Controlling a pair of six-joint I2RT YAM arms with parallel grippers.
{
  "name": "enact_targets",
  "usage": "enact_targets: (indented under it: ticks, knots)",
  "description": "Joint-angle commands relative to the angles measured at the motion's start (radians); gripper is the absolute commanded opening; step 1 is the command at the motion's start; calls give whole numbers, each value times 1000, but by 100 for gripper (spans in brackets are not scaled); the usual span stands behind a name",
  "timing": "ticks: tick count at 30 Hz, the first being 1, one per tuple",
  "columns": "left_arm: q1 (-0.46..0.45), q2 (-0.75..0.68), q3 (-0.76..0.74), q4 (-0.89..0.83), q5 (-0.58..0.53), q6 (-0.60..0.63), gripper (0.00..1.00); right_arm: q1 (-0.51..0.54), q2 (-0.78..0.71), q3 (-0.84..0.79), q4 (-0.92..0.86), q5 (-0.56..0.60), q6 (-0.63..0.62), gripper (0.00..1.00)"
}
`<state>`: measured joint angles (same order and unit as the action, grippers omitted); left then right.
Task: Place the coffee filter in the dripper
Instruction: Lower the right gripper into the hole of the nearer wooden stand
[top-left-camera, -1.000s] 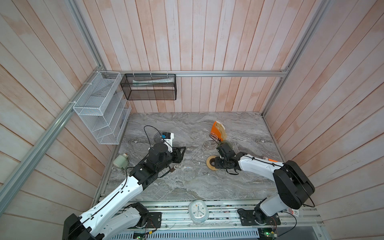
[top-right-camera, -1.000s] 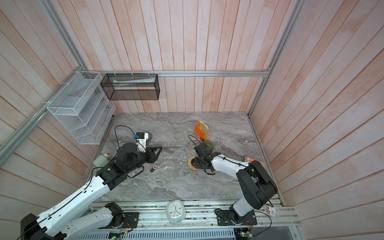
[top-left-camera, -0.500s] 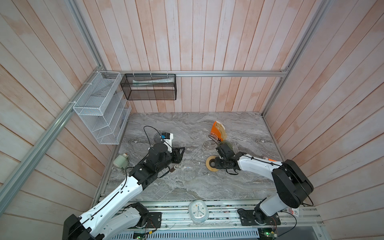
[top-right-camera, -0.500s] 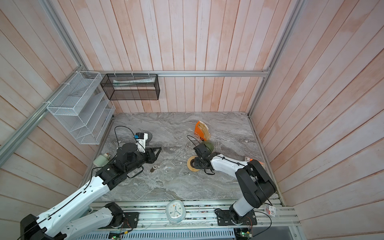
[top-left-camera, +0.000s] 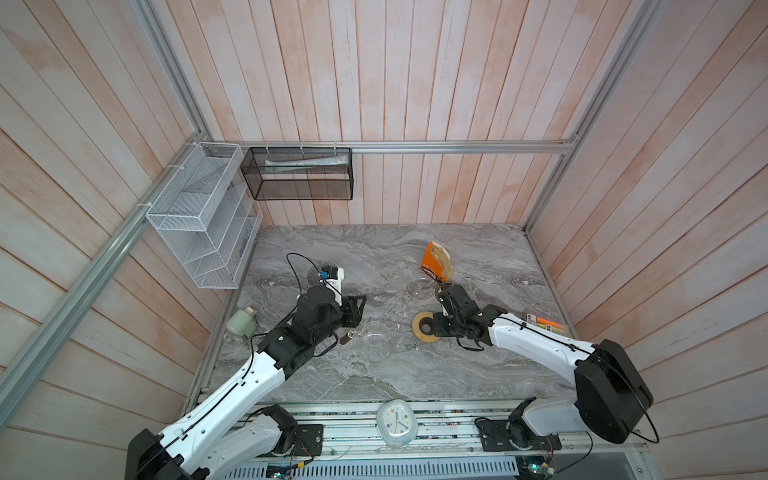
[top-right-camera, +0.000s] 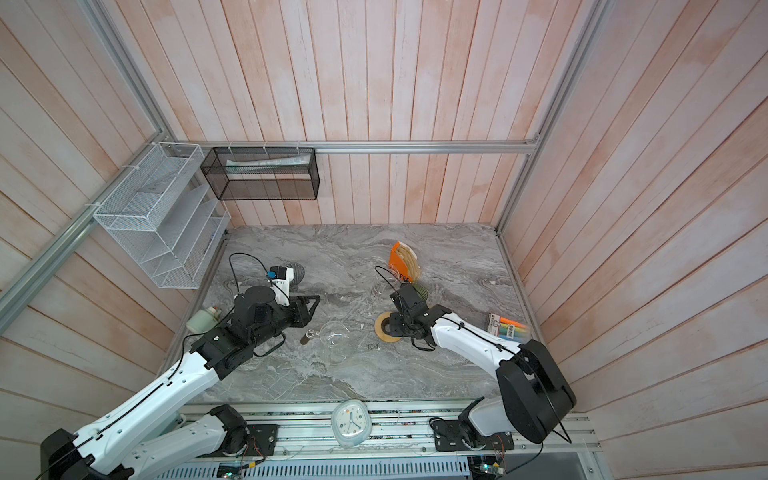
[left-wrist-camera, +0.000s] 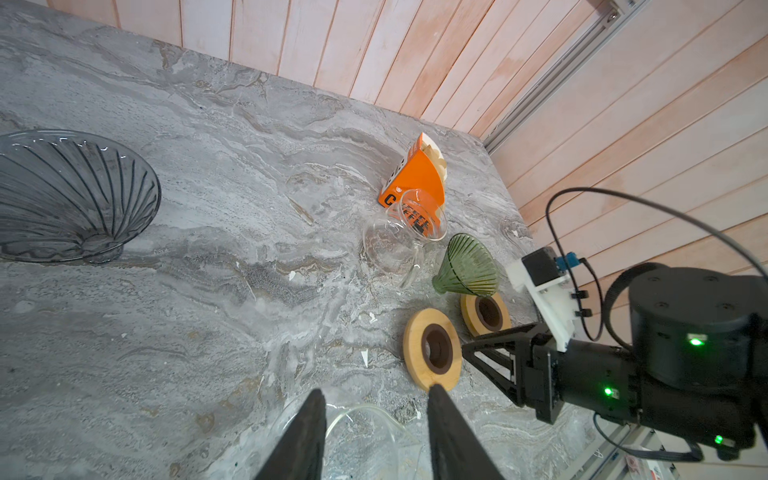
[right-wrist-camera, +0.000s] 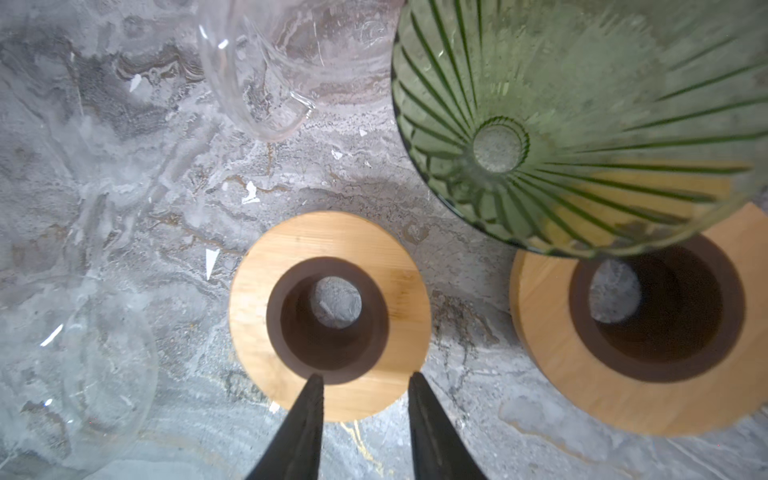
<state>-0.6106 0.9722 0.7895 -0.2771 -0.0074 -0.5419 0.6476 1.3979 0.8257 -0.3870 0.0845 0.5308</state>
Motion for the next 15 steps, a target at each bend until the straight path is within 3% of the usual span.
enact_targets:
  ticks: [1, 6, 15]
  knots:
    - [5, 1, -13, -17, -16, 13, 43, 6, -12, 3, -35, 3, -14, 39]
    - [5, 0, -13, -20, -13, 11, 43, 6, 15, -20, -12, 9, 3, 53]
    - [5, 9, -13, -25, -15, 17, 43, -2, 136, 11, 35, 31, -3, 53]
